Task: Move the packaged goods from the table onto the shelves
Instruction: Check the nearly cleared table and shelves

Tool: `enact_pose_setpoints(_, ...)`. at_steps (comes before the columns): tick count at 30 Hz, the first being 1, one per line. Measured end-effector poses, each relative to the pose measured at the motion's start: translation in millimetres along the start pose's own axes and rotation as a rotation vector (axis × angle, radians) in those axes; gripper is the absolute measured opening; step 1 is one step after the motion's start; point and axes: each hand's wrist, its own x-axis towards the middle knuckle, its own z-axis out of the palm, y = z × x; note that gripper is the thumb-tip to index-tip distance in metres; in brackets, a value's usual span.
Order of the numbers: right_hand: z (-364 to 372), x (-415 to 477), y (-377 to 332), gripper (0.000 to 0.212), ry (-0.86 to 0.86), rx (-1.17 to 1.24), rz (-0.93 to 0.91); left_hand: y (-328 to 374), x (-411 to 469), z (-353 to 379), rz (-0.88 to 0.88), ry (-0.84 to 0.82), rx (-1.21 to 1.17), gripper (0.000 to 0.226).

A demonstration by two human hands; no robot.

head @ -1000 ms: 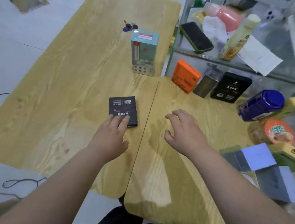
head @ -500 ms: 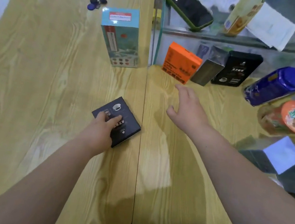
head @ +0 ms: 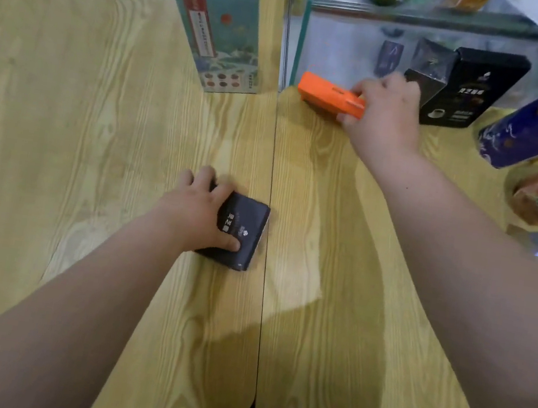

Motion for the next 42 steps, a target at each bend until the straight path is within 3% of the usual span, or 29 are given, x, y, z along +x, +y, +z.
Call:
enact_pose_setpoints(3, 8, -31, 1, 0.030, -0.030, 0.118, -0.092, 10, -11, 16, -0.197, 0.002, -0.059, 0.100)
enact_pose_setpoints(6, 13, -66, 2, 0.023, -0.079, 0.281, -0.133, 14, -22, 33, -0.237, 0.102, -0.085, 0.096)
enact_pose_setpoints(9, 11, -101, 6, 0.024, -0.087, 0.469, -0.074, 19, -37, 45, -0.160, 0.167, -0.249, 0.106)
enact_pose_setpoints(11, 11, -126, 10, 0.022, -0.099, 0.650, 0.034, 26, -49, 50, -0.035, 0.118, -0.169, 0.128)
enact_pose_setpoints(14, 15, -157, 19, 0.015, -0.166, 0.895, 0.157, 34, -57, 55, -0.004, -0.010, -0.051, 0.137)
enact_pose_setpoints(20, 20, -194, 40, 0.018, -0.229, 1.040, 0.275, 41, -71, 62, -0.207, -0.001, -0.473, 0.097)
enact_pose_setpoints(24, 13, -209, 45, 0.021, -0.282, 1.166, 0.391, 45, -89, 69, -0.228, 0.147, -0.838, 0.058)
enact_pose_setpoints(28, -1, -211, 46, 0.014, -0.235, 1.449, 0.532, 55, -116, 68, -0.260, 0.260, -1.172, 0.030)
enact_pose_setpoints(31, -19, -209, 46, 0.017, -0.288, 1.671, 0.586, 63, -141, 61, -0.329, 0.404, -1.280, 0.022)
enact_pose_setpoints(34, -42, -213, 46, 0.032, -0.454, 1.787, 0.546, 76, -171, 48, -0.387, 0.562, -1.327, 0.019)
enact_pose_setpoints(36, -58, -220, 44, 0.033, -0.575, 1.771, 0.499, 91, -192, 40, -0.402, 0.662, -1.379, 0.017)
enact_pose_setpoints(42, -107, -251, 39, 0.012, -0.804, 1.653, 0.304, 148, -264, 35, -0.457, 0.891, -1.453, 0.017)
